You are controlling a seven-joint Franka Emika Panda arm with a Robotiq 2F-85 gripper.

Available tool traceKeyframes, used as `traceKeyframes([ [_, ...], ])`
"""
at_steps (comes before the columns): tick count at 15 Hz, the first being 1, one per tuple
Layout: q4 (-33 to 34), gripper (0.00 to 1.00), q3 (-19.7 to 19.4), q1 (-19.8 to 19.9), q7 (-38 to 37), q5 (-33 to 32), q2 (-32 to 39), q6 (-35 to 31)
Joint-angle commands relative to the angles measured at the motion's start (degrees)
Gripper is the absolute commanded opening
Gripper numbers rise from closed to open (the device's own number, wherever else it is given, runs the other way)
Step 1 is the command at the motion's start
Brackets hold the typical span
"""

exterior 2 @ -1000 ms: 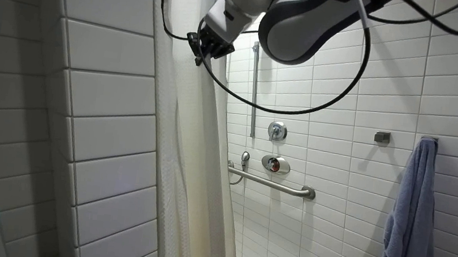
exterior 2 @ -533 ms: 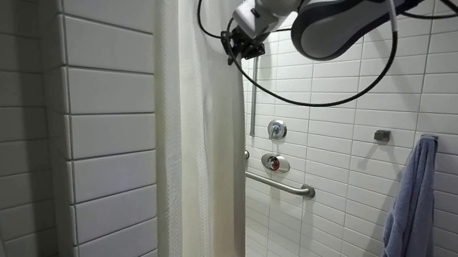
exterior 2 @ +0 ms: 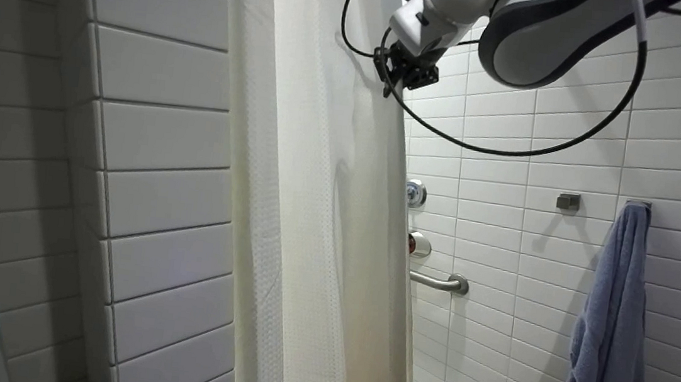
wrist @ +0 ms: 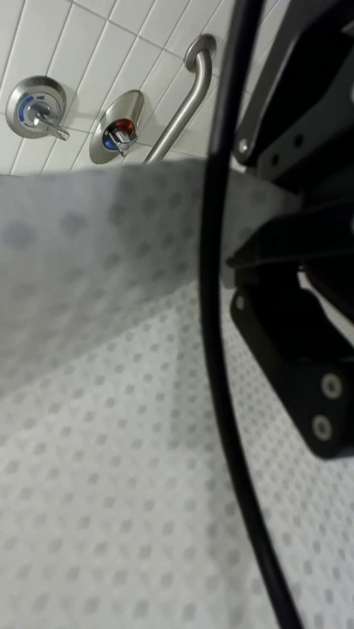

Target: Close the curtain railing

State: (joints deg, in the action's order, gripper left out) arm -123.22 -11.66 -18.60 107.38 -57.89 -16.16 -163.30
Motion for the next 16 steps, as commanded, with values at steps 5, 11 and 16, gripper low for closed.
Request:
traceKeyframes([
  [5, -2.99, 0.00, 9.20, 9.78, -3.29, 3.66, -2.06, 1.75],
  [11, -5.10, 0.00, 10.27, 12.88, -9.47, 6.94, -3.52, 2.63],
  [16, -6.86, 0.00, 10.16, 14.89, -15.42, 6.71, -5.16, 2.84],
])
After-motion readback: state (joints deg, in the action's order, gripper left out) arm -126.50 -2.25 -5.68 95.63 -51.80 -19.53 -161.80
